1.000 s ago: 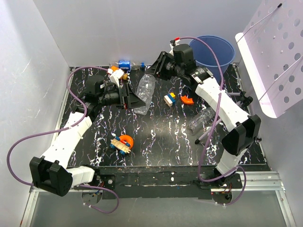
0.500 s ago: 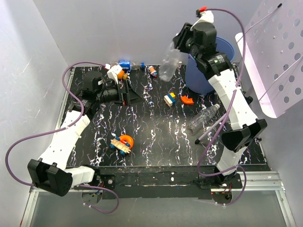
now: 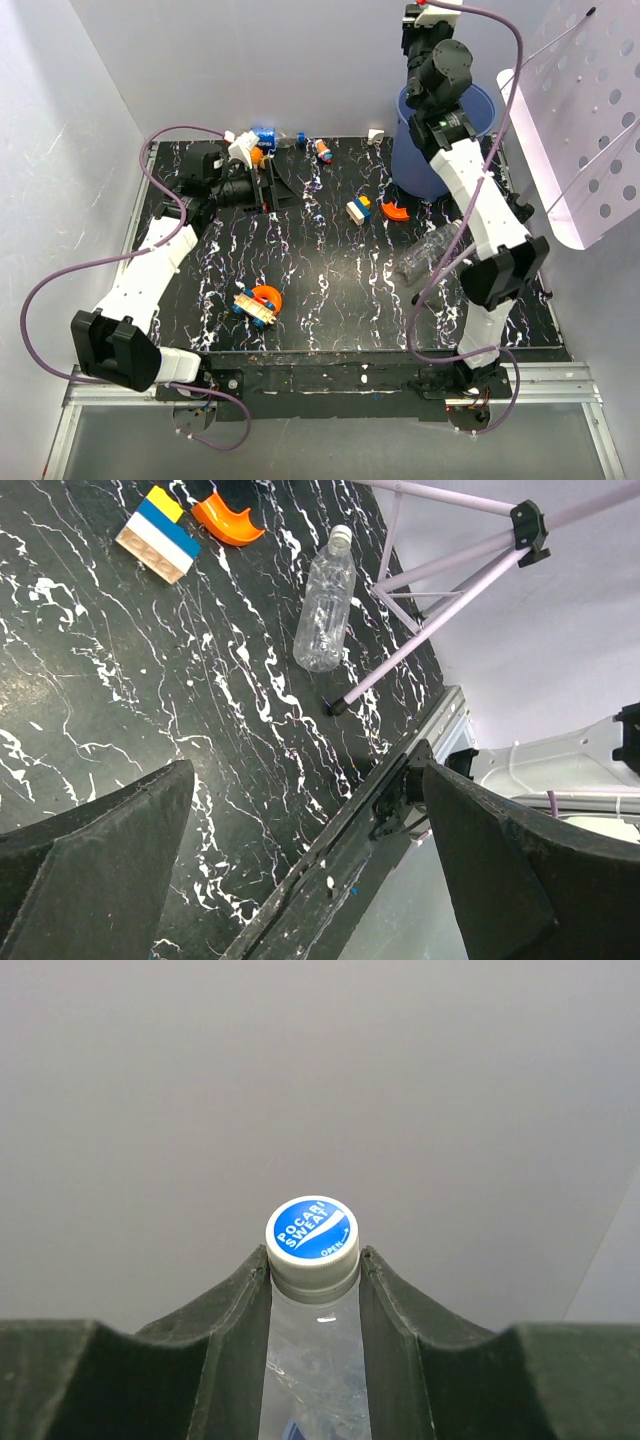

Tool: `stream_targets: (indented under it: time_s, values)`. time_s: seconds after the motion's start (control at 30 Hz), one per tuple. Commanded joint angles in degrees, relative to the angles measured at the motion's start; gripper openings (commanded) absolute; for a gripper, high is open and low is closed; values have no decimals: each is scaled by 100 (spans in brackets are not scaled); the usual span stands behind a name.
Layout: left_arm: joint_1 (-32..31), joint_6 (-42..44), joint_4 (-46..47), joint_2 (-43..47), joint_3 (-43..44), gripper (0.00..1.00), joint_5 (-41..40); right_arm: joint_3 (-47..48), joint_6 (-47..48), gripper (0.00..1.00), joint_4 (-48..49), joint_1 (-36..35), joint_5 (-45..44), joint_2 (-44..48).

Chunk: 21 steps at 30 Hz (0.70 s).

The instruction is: Put the plastic bottles in the bin

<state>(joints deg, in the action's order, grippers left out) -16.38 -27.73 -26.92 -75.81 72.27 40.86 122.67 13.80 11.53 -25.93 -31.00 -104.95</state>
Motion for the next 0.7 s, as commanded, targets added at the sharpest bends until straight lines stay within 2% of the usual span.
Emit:
stream_targets:
  time_s: [0.0, 0.23, 0.27, 0.37, 0.43, 0.5, 0.67]
  values:
    - [109, -49, 72, -153, 261, 98, -34, 461, 1748, 1, 1614, 44, 23, -588]
    - [574, -321, 21, -513, 366, 98, -288, -85, 1459, 1, 1449, 484, -178, -711]
    - [670, -321, -93, -618, 436, 98, -368, -138, 1415, 4, 1353, 510, -195, -711]
    - [925, -356, -462, -987, 708, 98, -710, -278, 1170, 43, 1037, 563, -178, -668]
    - [1066, -348, -743, -1277, 1016, 98, -938, -366, 1020, 58, 896, 572, -134, -615]
    - [1146, -330, -972, -1532, 1280, 98, -1219, -393, 897, 66, 790, 572, -143, -597]
    - [1225, -268, -1395, -1981, 1746, 98, -2037, -288, 528, 67, 316, 581, -134, -492]
